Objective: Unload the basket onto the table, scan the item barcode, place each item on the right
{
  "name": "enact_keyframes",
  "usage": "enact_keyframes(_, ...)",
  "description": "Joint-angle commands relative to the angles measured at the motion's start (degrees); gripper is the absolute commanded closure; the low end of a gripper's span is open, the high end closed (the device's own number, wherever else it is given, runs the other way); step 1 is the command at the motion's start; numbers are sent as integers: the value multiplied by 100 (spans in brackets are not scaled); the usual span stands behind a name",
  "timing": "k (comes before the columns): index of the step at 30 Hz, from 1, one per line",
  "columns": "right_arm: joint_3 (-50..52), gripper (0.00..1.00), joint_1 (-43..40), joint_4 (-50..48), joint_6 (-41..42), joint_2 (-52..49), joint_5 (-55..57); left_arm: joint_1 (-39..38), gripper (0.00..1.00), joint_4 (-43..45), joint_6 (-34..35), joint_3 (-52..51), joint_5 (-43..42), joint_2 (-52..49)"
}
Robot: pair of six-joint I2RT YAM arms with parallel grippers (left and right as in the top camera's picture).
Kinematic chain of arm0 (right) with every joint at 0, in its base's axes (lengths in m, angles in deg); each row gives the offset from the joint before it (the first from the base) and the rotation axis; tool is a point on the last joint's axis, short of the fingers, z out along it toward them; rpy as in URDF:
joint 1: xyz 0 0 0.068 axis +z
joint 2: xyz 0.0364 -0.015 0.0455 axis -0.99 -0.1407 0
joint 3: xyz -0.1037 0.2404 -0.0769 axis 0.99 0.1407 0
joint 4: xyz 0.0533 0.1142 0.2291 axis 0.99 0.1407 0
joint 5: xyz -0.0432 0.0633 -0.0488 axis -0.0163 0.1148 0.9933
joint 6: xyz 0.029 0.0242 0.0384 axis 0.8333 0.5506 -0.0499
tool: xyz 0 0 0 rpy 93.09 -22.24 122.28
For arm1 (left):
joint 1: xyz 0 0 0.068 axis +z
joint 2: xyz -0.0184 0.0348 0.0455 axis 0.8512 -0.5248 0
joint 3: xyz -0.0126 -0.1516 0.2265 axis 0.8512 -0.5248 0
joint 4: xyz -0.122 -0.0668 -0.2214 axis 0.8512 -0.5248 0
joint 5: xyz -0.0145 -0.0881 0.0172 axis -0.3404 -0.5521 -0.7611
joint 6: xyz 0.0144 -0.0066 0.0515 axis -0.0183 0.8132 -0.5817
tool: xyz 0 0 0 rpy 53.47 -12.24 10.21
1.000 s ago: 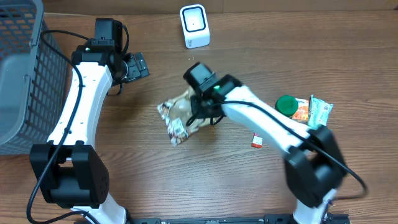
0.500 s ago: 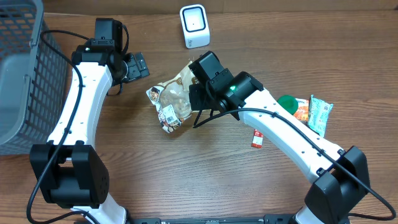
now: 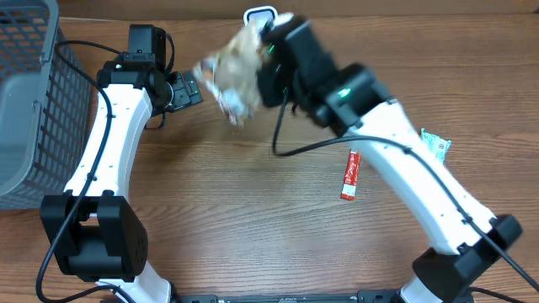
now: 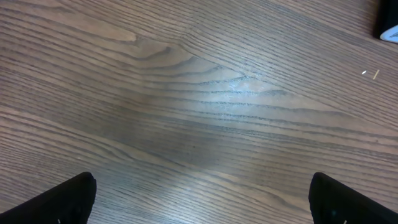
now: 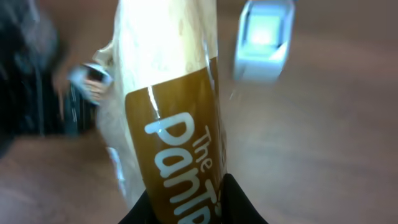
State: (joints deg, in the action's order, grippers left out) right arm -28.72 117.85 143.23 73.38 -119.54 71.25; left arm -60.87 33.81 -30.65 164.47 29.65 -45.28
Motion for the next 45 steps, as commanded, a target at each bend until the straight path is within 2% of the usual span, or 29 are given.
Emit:
enact_keyframes(1,-824,97,-490,46,-358,26,179,-15,0,11,42,94,-26,96)
enact_keyframes(9,-1128,96,-804,-664,-1434,-162,612,-15,0,11,39,94,-26,96)
enact_keyframes(18,-1128,96,-793,-2308,-3246,-1373,1045,-15,0,11,39,94,-26,96)
enact_keyframes(21,-1128,96,-796,-3012,-3744,-1886,1394,-15,0,11,39,94,-26,96)
enact_keyframes(30,-1128,96,-785,-5995,-5768,-3412,2308,-15,0,11,42,94,-26,96)
enact_keyframes(34,-1128,96,-785,-7222,-6164,-3917,2575,-15,0,11,42,94,-26,96)
enact_keyframes(45,-1128,96,-433,-6063,-5945,-4142,2594,-15,0,11,42,94,-26,96)
